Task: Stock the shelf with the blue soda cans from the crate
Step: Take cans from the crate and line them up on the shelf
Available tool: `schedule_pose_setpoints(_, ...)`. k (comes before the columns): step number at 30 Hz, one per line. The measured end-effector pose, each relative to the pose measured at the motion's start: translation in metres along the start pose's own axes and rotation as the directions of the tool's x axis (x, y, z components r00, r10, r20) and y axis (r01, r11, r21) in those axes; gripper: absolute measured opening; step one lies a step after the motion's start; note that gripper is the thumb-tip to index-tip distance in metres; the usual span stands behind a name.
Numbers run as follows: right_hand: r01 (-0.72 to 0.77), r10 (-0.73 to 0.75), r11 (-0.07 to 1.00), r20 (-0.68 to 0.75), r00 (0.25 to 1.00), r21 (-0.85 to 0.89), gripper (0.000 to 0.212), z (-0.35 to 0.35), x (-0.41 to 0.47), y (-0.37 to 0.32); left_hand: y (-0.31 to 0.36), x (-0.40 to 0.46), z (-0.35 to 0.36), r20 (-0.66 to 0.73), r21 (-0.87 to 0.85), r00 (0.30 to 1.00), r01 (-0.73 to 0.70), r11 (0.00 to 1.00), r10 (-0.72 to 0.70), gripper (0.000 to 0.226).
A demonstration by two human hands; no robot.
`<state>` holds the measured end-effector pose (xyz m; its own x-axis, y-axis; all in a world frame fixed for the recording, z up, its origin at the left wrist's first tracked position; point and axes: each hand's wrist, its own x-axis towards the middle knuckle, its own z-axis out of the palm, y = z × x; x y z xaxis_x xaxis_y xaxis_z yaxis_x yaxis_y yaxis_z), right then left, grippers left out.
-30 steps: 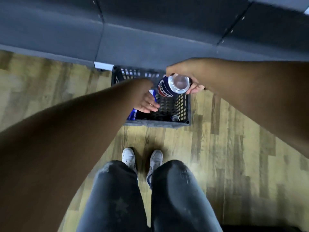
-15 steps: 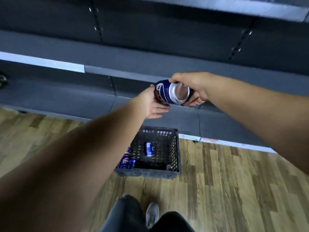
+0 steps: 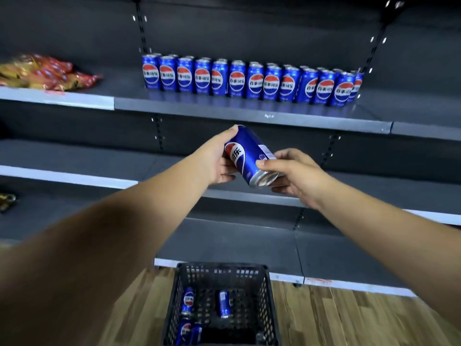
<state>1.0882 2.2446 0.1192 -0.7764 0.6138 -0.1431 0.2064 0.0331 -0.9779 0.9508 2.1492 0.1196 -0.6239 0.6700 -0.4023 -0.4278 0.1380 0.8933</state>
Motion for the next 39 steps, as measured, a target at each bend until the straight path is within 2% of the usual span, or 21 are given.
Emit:
schedule_pose_setpoints(4, 0.074, -0.073, 0.993, -0.009, 0.997, 0.091, 0.039, 0.005, 0.004, -0.004, 0.018, -0.006, 0.0, 0.007, -0.002, 0.995, -0.104, 0.995, 0.104, 0.054)
schedule_pose_setpoints(7, 0.088, -0.091, 0.992, 0.029, 0.995, 0.096, 0.069, 0.009, 0.007, -0.012, 0.028, -0.012, -0.002, 0.001, -0.033, 0.98, -0.197, 0.98, 0.197, 0.044)
schedule_pose_setpoints(10, 0.119, -0.124, 0.991, 0.088, 0.988, 0.053, 0.079, 0.011, 0.012, -0.018, 0.036, -0.011, -0.006, 0.01, 0.001, 0.957, -0.291, 0.957, 0.291, 0.037)
schedule_pose_setpoints(19, 0.186, -0.186, 0.982, 0.224, 0.957, 0.025, 0.083, 0.028, 0.017, -0.022, 0.044, -0.022, -0.012, 0.017, 0.17, 0.893, -0.446, 0.879, 0.45, 0.035)
schedule_pose_setpoints(25, 0.135, -0.127, 0.991, 0.291, 0.948, -0.007, 0.081, 0.033, 0.014, -0.028, 0.04, -0.025, -0.014, -0.008, 0.119, 0.874, -0.481, 0.869, 0.485, 0.025)
schedule_pose_setpoints(27, 0.107, -0.115, 0.993, 0.312, 0.943, 0.04, 0.075, 0.032, 0.012, -0.029, 0.042, -0.025, -0.013, -0.012, 0.083, 0.872, -0.487, 0.869, 0.49, 0.023)
schedule_pose_setpoints(30, 0.074, -0.148, 0.975, 0.363, 0.92, 0.209, 0.055, 0.032, 0.011, -0.026, 0.045, -0.026, -0.01, -0.003, 0.027, 0.876, -0.482, 0.876, 0.482, 0.022)
schedule_pose_setpoints(33, 0.08, -0.18, 0.951, 0.323, 0.929, 0.298, 0.062, 0.036, 0.012, -0.025, 0.048, -0.025, -0.008, 0.021, 0.022, 0.886, -0.464, 0.886, 0.464, 0.022)
schedule_pose_setpoints(36, 0.107, -0.175, 0.959, 0.25, 0.952, 0.263, 0.071, 0.042, 0.012, -0.023, 0.048, -0.025, -0.008, 0.056, 0.056, 0.891, -0.453, 0.89, 0.45, 0.02)
schedule_pose_setpoints(39, 0.13, -0.164, 0.972, 0.169, 0.972, 0.195, 0.075, 0.046, 0.012, -0.023, 0.048, -0.024, -0.009, 0.043, 0.107, 0.885, -0.465, 0.879, 0.463, 0.034)
